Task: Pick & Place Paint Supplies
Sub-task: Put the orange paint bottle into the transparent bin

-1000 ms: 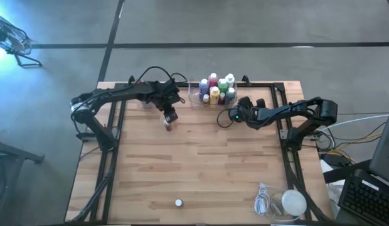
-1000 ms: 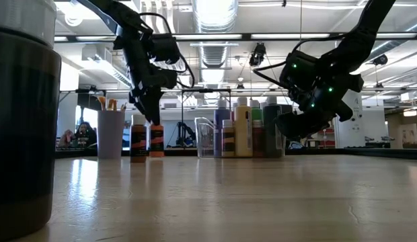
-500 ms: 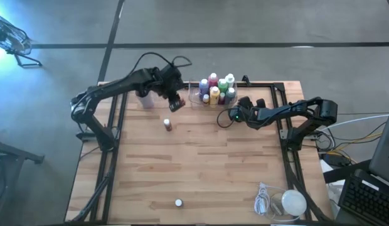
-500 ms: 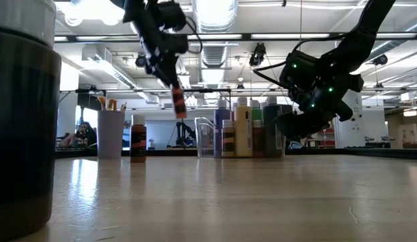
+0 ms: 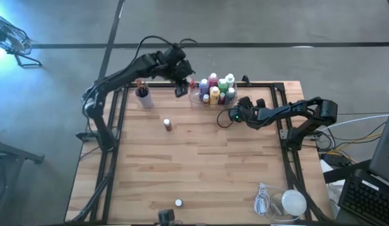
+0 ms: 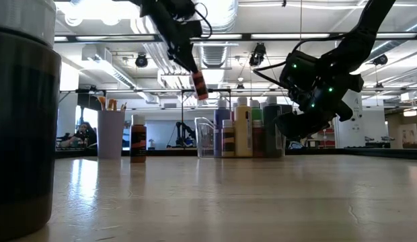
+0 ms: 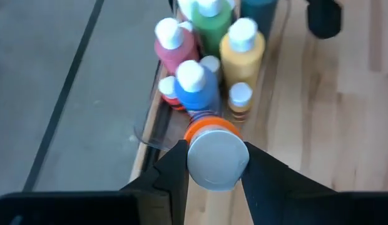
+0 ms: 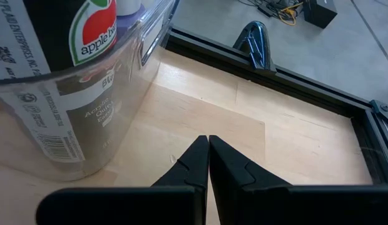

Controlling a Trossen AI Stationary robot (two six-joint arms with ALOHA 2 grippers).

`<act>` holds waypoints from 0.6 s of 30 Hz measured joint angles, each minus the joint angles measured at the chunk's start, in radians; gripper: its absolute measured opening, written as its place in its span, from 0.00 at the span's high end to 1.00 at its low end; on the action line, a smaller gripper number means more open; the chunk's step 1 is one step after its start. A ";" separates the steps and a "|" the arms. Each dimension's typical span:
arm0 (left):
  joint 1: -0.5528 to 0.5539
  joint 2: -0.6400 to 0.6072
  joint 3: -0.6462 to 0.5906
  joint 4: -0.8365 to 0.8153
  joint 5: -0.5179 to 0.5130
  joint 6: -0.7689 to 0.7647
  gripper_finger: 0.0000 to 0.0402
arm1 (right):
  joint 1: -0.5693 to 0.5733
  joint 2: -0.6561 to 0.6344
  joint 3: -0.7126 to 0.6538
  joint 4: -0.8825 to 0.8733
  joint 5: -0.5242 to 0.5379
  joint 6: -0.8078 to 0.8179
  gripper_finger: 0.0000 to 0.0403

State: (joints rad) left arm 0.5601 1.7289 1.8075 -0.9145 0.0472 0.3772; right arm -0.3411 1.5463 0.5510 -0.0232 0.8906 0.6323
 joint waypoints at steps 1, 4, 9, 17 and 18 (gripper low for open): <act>0.011 0.020 0.024 -0.019 0.005 0.014 0.69 | 0.000 0.000 0.000 0.000 0.000 0.000 0.98; 0.043 0.076 0.080 -0.071 0.021 0.047 0.69 | 0.000 0.000 0.000 -0.001 0.000 -0.004 0.98; 0.086 0.152 0.112 -0.072 0.067 0.071 0.69 | -0.008 0.000 0.000 -0.001 0.002 -0.008 0.98; 0.125 0.245 0.124 -0.027 0.092 0.085 0.69 | -0.011 0.000 0.000 -0.001 0.001 -0.008 0.98; 0.128 0.255 0.132 -0.026 0.091 0.085 0.69 | -0.012 0.000 0.000 -0.001 0.001 -0.008 0.98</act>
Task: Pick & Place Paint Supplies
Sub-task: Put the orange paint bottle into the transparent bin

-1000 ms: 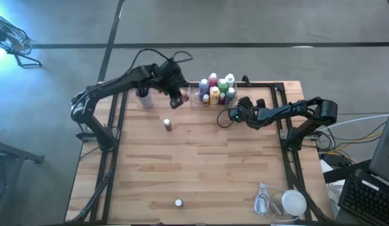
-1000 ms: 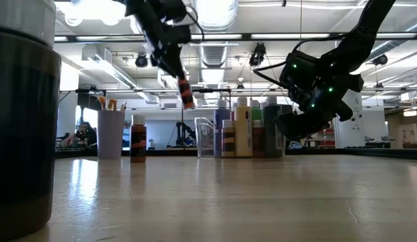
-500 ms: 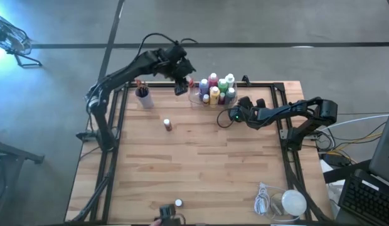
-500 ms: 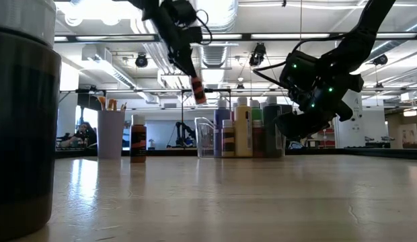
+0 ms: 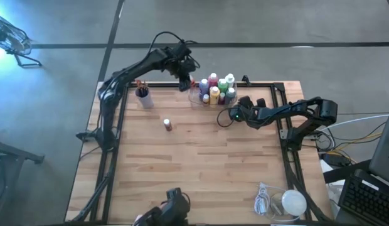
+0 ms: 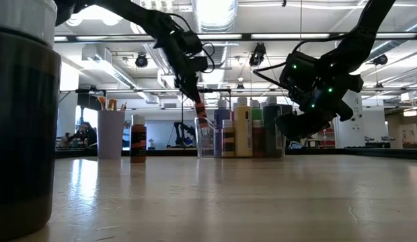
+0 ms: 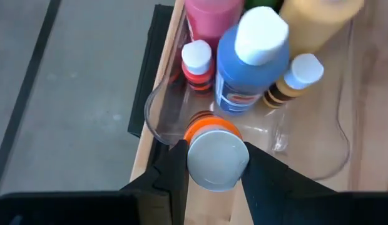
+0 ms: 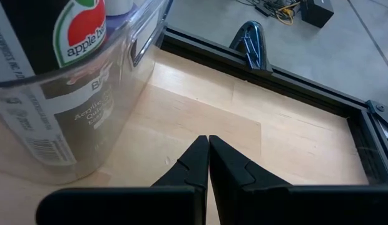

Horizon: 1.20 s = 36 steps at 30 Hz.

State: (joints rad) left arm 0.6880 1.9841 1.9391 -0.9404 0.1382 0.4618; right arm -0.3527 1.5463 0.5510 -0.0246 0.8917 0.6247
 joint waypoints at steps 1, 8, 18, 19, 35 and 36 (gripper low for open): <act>0.001 0.012 0.011 -0.002 0.001 -0.001 0.69 | 0.000 0.000 0.000 0.000 0.000 0.000 0.98; 0.004 0.090 0.074 0.004 0.002 -0.004 0.69 | 0.000 0.000 0.000 0.000 0.000 0.000 0.98; 0.005 0.169 0.103 0.006 0.003 -0.024 0.69 | 0.000 0.000 -0.005 0.000 0.000 0.000 0.98; 0.005 0.176 0.103 0.006 0.003 -0.026 0.69 | 0.000 0.000 -0.005 0.000 0.000 0.000 0.98; 0.004 0.243 0.105 0.054 0.006 -0.037 0.69 | 0.000 0.000 -0.006 0.000 -0.001 0.003 0.98; 0.004 0.246 0.106 0.055 0.004 -0.040 0.69 | 0.000 0.000 -0.006 0.000 -0.001 0.003 0.98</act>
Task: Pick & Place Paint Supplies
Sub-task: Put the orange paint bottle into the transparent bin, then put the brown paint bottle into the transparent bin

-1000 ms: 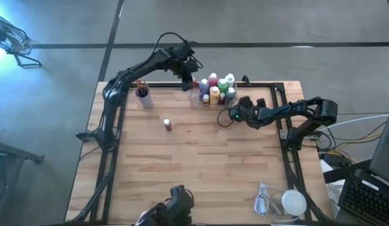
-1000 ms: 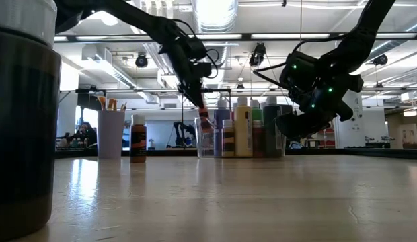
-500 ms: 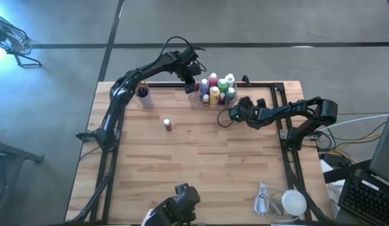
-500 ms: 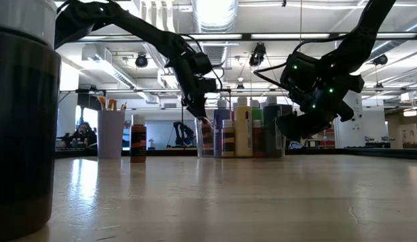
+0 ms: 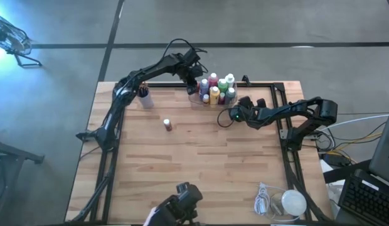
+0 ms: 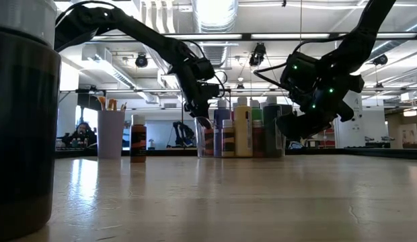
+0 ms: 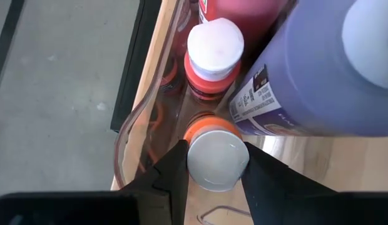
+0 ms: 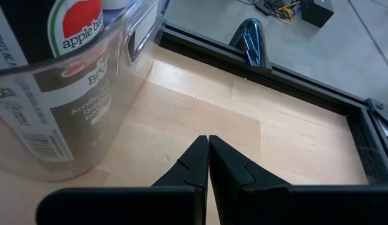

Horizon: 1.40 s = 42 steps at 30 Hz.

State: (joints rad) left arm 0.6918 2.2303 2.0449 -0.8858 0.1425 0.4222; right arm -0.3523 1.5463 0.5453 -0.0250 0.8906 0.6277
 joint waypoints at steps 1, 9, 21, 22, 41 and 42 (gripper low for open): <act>0.000 0.002 0.000 -0.001 0.000 -0.001 0.69 | 0.000 0.000 0.000 0.000 0.000 0.000 0.98; -0.002 0.006 0.009 -0.007 -0.002 -0.026 0.61 | 0.000 0.000 -0.002 0.000 0.000 0.000 0.98; -0.006 -0.004 0.088 -0.152 -0.102 -0.016 0.50 | 0.000 0.000 -0.010 0.000 0.001 -0.001 0.98; -0.006 -0.013 0.108 -0.193 -0.121 -0.018 0.50 | 0.000 0.000 -0.012 0.000 0.000 -0.001 0.98; -0.122 -0.401 0.127 -0.439 -0.212 -0.240 0.54 | -0.012 0.000 -0.013 0.001 -0.002 -0.002 0.98; -0.137 -0.427 0.114 -0.438 -0.212 -0.256 0.54 | -0.010 -0.005 -0.013 -0.009 -0.018 -0.002 0.98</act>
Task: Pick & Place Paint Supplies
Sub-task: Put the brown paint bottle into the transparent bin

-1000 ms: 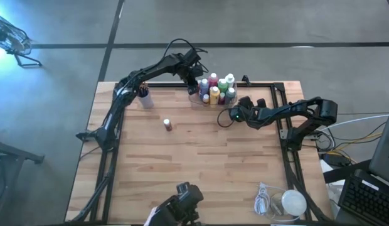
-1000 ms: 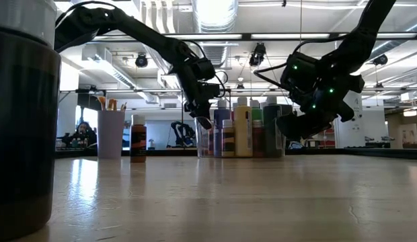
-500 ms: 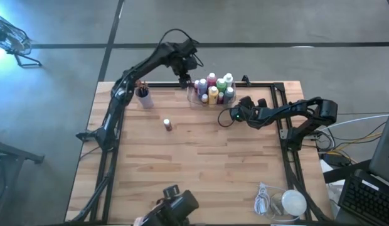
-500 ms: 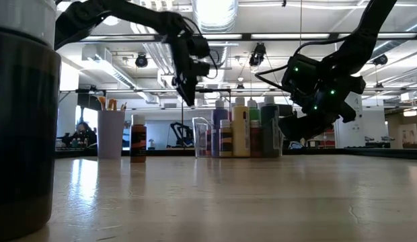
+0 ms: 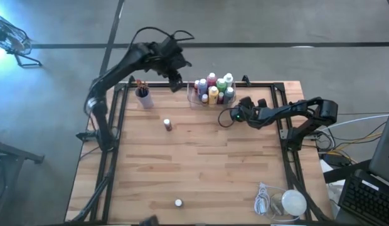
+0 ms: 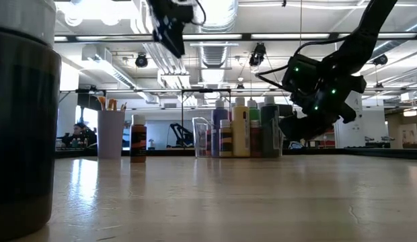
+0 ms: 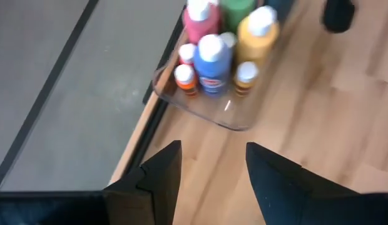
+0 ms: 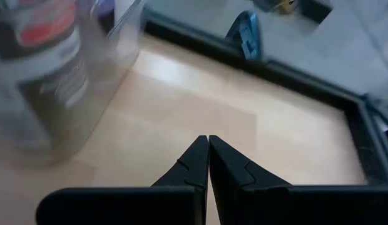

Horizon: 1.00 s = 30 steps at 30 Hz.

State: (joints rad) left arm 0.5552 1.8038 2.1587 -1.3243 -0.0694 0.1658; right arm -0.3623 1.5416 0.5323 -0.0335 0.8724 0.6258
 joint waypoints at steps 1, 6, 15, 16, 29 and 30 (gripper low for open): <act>-0.012 -0.026 -0.017 0.000 0.001 -0.011 0.54 | 0.002 -0.013 0.000 -0.021 -0.024 -0.001 0.98; -0.078 -0.152 -0.170 0.020 0.000 -0.043 0.55 | 0.075 -0.154 0.012 -0.173 -0.062 -0.002 0.98; -0.130 -0.380 -0.629 0.193 -0.003 -0.047 0.55 | 0.393 -0.561 0.004 -0.465 -0.062 -0.024 0.98; -0.131 -0.398 -0.669 0.214 -0.003 -0.049 0.55 | 0.426 -0.610 0.004 -0.481 -0.063 -0.030 0.98; -0.131 -0.457 -0.921 0.394 -0.001 -0.018 0.55 | 0.601 -1.070 0.004 -0.628 -0.091 -0.231 0.98; -0.131 -0.457 -0.924 0.397 0.000 -0.009 0.55 | 0.600 -1.100 0.004 -0.652 -0.091 -0.232 0.98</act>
State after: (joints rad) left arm 0.4244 1.3465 1.2350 -0.9275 -0.0697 0.1570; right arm 0.2381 0.4413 0.5362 -0.6854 0.7813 0.3940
